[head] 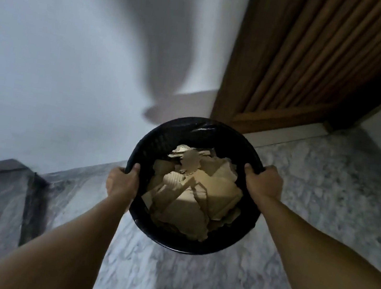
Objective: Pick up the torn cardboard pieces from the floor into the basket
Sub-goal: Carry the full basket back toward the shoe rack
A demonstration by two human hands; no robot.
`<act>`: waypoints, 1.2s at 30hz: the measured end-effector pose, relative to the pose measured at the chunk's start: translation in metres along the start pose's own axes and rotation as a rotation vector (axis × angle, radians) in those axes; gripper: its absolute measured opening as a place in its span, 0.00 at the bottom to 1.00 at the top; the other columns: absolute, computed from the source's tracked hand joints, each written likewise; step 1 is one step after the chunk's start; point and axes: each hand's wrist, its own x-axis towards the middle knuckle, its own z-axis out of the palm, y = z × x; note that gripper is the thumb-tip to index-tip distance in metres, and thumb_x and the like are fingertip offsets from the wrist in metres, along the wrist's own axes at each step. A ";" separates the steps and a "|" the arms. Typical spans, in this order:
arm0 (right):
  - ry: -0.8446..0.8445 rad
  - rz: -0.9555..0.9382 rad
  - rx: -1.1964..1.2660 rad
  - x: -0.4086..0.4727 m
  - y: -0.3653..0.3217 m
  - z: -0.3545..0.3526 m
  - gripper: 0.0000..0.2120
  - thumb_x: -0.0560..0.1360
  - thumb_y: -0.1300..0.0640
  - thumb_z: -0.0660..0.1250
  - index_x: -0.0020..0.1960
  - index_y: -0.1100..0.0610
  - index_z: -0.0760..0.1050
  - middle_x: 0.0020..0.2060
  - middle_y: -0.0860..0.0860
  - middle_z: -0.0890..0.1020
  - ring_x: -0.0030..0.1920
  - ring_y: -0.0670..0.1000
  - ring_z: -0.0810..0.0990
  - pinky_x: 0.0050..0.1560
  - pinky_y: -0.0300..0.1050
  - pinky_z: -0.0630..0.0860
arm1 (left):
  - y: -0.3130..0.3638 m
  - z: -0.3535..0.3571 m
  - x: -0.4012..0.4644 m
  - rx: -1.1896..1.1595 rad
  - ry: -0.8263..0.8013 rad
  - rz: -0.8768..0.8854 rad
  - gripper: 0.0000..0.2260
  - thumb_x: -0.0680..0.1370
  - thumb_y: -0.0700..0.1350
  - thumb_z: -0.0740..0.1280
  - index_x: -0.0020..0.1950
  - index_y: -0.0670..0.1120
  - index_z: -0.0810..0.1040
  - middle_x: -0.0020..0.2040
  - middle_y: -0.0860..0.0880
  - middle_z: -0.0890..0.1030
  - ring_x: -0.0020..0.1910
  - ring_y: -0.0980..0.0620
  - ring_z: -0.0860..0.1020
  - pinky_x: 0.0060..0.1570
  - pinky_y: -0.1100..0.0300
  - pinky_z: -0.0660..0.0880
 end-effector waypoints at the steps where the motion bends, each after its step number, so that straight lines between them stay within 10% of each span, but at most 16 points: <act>1: 0.008 0.033 0.036 0.002 0.004 -0.025 0.31 0.76 0.42 0.66 0.67 0.66 0.70 0.62 0.63 0.77 0.59 0.62 0.78 0.53 0.47 0.75 | 0.015 0.007 -0.016 -0.016 -0.025 0.017 0.21 0.76 0.57 0.65 0.47 0.38 0.78 0.41 0.40 0.79 0.41 0.41 0.78 0.39 0.54 0.72; 10: 0.134 0.277 0.275 -0.010 0.104 -0.242 0.40 0.70 0.32 0.68 0.64 0.66 0.74 0.61 0.62 0.79 0.57 0.61 0.79 0.56 0.49 0.79 | 0.116 0.089 -0.195 0.099 -0.251 0.229 0.24 0.76 0.62 0.65 0.47 0.39 0.80 0.41 0.41 0.81 0.40 0.40 0.79 0.40 0.53 0.76; 21: 0.355 0.392 0.473 -0.096 0.270 -0.459 0.26 0.72 0.35 0.68 0.35 0.59 0.73 0.36 0.56 0.78 0.37 0.56 0.78 0.38 0.45 0.75 | 0.143 0.174 -0.440 0.243 -0.398 0.448 0.23 0.74 0.60 0.68 0.49 0.39 0.80 0.42 0.40 0.79 0.41 0.41 0.78 0.42 0.51 0.77; 26: 0.459 0.458 0.501 -0.141 0.326 -0.530 0.33 0.72 0.30 0.63 0.54 0.60 0.77 0.51 0.59 0.80 0.50 0.58 0.79 0.43 0.42 0.73 | 0.141 0.212 -0.523 0.362 -0.537 0.583 0.23 0.76 0.60 0.66 0.44 0.38 0.78 0.41 0.39 0.79 0.41 0.41 0.78 0.40 0.54 0.74; 29: 0.626 0.496 0.637 -0.176 0.355 -0.564 0.39 0.76 0.31 0.58 0.72 0.62 0.69 0.65 0.57 0.75 0.65 0.58 0.74 0.63 0.44 0.69 | 0.146 0.233 -0.574 0.372 -0.653 0.650 0.25 0.74 0.60 0.68 0.43 0.37 0.77 0.39 0.39 0.79 0.41 0.41 0.78 0.39 0.54 0.74; 36: 0.867 0.804 0.703 -0.268 0.427 -0.618 0.46 0.75 0.27 0.51 0.72 0.67 0.67 0.69 0.65 0.71 0.66 0.64 0.73 0.67 0.56 0.70 | 0.139 0.272 -0.692 0.646 -0.853 0.871 0.27 0.76 0.62 0.63 0.33 0.39 0.69 0.33 0.43 0.73 0.38 0.43 0.76 0.43 0.54 0.72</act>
